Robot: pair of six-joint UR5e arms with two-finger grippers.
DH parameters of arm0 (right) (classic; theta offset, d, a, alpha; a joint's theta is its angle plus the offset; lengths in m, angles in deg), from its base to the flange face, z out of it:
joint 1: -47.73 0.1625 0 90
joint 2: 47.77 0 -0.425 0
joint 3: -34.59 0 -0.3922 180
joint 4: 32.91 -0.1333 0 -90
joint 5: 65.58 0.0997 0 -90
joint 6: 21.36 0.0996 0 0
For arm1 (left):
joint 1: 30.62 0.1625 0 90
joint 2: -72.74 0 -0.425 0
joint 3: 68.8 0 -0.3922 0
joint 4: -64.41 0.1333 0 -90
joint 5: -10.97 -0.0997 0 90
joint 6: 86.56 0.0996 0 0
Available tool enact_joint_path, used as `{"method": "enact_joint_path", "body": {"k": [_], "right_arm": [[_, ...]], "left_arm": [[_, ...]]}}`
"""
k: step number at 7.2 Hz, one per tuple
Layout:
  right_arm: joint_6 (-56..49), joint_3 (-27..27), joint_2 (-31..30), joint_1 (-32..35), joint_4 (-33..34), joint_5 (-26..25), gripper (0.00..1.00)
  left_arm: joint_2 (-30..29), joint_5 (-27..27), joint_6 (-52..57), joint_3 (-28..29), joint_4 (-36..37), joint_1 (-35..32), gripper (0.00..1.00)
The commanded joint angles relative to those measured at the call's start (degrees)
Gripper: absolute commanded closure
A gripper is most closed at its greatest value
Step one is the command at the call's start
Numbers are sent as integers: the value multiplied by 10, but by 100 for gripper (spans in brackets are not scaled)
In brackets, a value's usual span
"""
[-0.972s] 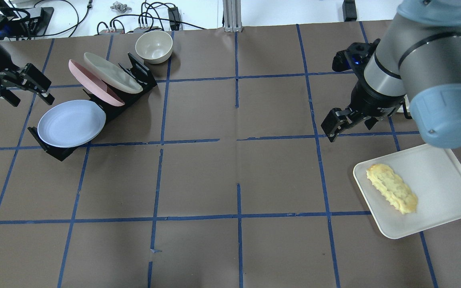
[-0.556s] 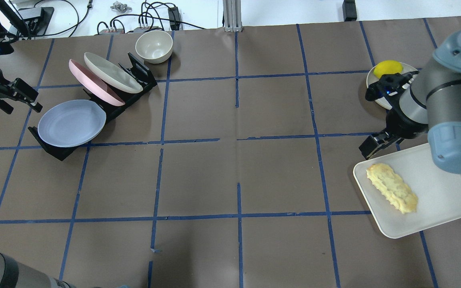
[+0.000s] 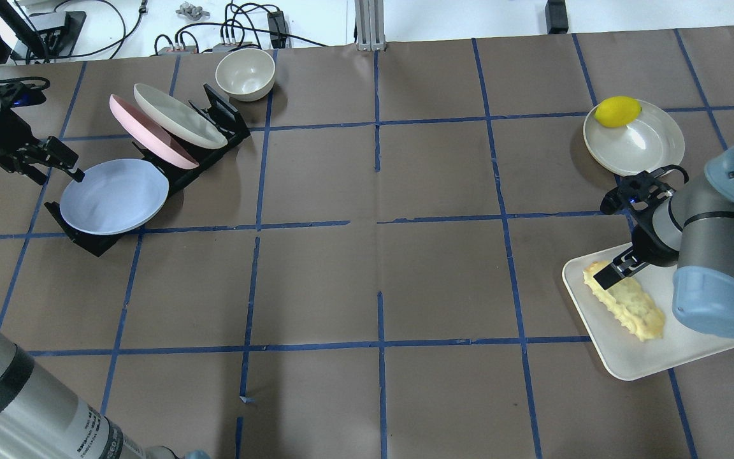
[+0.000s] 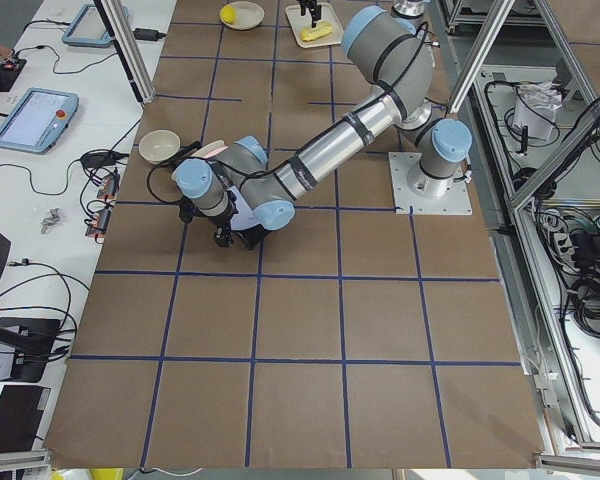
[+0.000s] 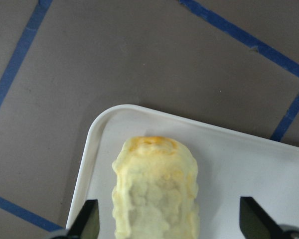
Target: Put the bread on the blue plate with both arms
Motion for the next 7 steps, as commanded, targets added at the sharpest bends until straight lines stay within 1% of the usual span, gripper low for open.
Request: {"method": "enact_joint_path", "body": {"k": [1, 2, 3, 4, 5, 6, 7], "right_arm": [[-14, 5, 38, -18, 16, 0, 0], [-14, 7, 42, -19, 15, -1, 0], [-9, 22, 40, -20, 18, 0, 0], [-8, 43, 39, -19, 56, 4, 0], [-7, 46, 39, -20, 69, 10, 3], [-7, 45, 39, -20, 71, 11, 56], [27, 45, 38, -19, 65, 5, 92]], "left_arm": [[-21, 27, -5, 6, -48, 1, 19], [-20, 28, -5, 7, -70, 0, 32], [-17, 25, -6, 7, -70, 0, 67], [-18, 25, -6, 16, -70, 0, 83], [-18, 23, -5, 27, -76, 0, 84], [-18, 21, -5, 44, -93, 0, 84], [-20, 21, -5, 65, -118, 0, 85]]}}
